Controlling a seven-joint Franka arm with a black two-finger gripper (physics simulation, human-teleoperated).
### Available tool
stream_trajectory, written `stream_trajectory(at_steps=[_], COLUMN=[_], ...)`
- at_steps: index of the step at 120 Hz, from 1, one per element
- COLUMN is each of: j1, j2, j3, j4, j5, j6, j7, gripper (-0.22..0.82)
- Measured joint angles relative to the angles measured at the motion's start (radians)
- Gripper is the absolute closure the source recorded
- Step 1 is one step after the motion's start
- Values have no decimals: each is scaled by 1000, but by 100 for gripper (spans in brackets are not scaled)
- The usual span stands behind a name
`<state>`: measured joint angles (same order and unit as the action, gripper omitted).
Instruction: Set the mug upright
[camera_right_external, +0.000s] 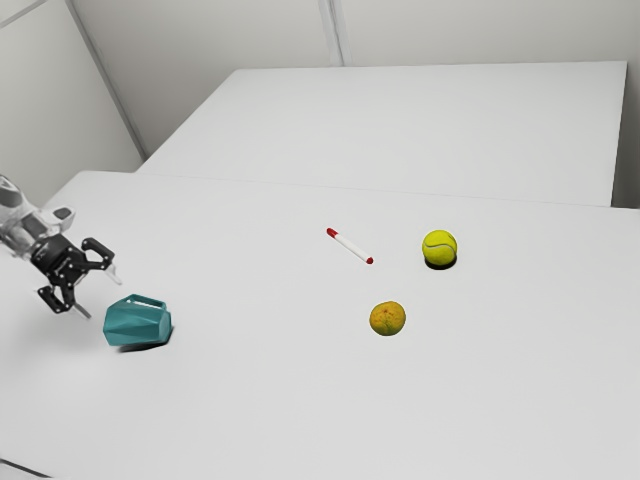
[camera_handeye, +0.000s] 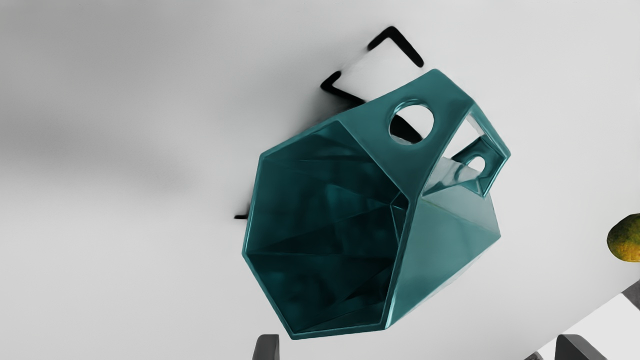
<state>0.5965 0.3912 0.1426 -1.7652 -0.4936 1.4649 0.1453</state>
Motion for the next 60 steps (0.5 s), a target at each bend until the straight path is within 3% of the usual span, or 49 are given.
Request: stream_trajectory(at_steps=[55, 60], j1=[-11, -11], j2=[93, 95], j3=[-11, -15], j4=[-5, -6], j5=[-161, -166], j6=[93, 95], j7=[79, 83], gripper=[0, 8])
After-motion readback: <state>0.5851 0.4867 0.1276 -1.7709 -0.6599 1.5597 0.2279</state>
